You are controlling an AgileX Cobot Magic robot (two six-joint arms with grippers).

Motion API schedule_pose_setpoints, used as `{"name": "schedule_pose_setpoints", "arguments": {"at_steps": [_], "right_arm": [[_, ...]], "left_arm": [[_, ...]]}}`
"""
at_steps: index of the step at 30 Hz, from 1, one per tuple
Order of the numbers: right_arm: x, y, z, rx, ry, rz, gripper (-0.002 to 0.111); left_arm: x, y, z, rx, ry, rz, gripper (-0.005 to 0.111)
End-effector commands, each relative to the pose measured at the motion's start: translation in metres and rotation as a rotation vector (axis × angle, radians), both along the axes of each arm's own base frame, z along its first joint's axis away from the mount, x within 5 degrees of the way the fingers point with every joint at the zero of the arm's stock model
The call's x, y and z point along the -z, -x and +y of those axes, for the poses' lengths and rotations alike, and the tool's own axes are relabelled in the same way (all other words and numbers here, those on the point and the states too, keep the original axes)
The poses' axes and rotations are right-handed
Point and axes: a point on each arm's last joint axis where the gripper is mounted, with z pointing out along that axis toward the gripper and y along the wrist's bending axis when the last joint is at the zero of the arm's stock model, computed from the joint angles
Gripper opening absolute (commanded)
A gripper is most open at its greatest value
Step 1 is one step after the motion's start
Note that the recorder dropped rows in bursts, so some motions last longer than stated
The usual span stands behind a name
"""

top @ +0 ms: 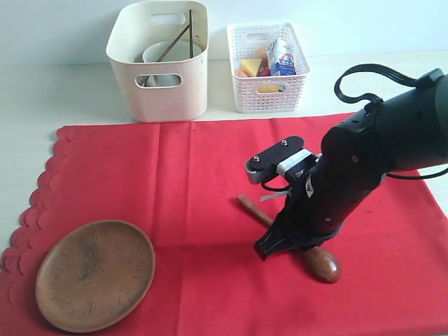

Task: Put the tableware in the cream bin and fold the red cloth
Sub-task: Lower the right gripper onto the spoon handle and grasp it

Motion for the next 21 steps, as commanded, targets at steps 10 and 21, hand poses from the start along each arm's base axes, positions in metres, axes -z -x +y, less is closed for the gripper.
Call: {"name": "schedule_pose_setpoints", "arguments": {"at_steps": [10,21], "right_arm": [[-0.0149,0.0025,-0.0023,-0.024,-0.022,-0.029,0.0],[-0.0154,0.0004,0.0013,0.004,-0.066,-0.047,0.039]], "left_arm": [[-0.0017,0.0004,-0.0002,0.004,0.001,-0.015,0.003],[-0.0017,0.0004,-0.0002,0.004,0.001,-0.015,0.003]]}}
